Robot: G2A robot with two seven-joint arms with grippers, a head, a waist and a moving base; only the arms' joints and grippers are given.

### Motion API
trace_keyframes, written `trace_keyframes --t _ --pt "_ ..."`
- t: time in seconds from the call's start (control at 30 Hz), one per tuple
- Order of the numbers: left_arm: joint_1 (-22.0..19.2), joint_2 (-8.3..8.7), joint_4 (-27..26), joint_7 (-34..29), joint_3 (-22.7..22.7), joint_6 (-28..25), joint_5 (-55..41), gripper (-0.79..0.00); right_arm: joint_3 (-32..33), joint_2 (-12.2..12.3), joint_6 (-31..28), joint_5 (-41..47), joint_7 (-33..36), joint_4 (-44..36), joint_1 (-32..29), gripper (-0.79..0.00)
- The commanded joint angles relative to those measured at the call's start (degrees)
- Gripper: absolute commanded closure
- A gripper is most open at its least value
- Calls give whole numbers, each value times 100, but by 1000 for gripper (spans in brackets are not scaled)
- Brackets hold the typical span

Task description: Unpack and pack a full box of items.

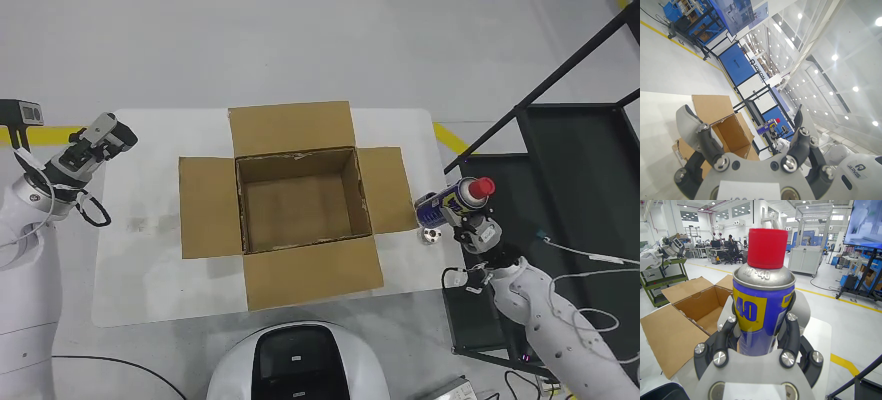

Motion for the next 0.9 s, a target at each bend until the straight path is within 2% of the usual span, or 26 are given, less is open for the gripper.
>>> trace_keyframes --t 0.0,0.27,0.37,0.63,0.87 --pt "0 0 0 0 0 0 0 -785 -66 -28 87 -394 -508 330 -52 0" --pt "0 0 0 0 0 0 0 -785 -900 -359 -33 -304 -1993 2129 228 0" --pt "0 0 0 0 0 0 0 -785 -1274 -546 189 -298 -2307 2770 549 0" --pt "0 0 0 0 0 0 0 -785 -2056 -1117 581 71 -2771 4603 1401 0" --pt "0 0 0 0 0 0 0 -785 -2355 -1498 592 429 -2782 5556 1788 0"
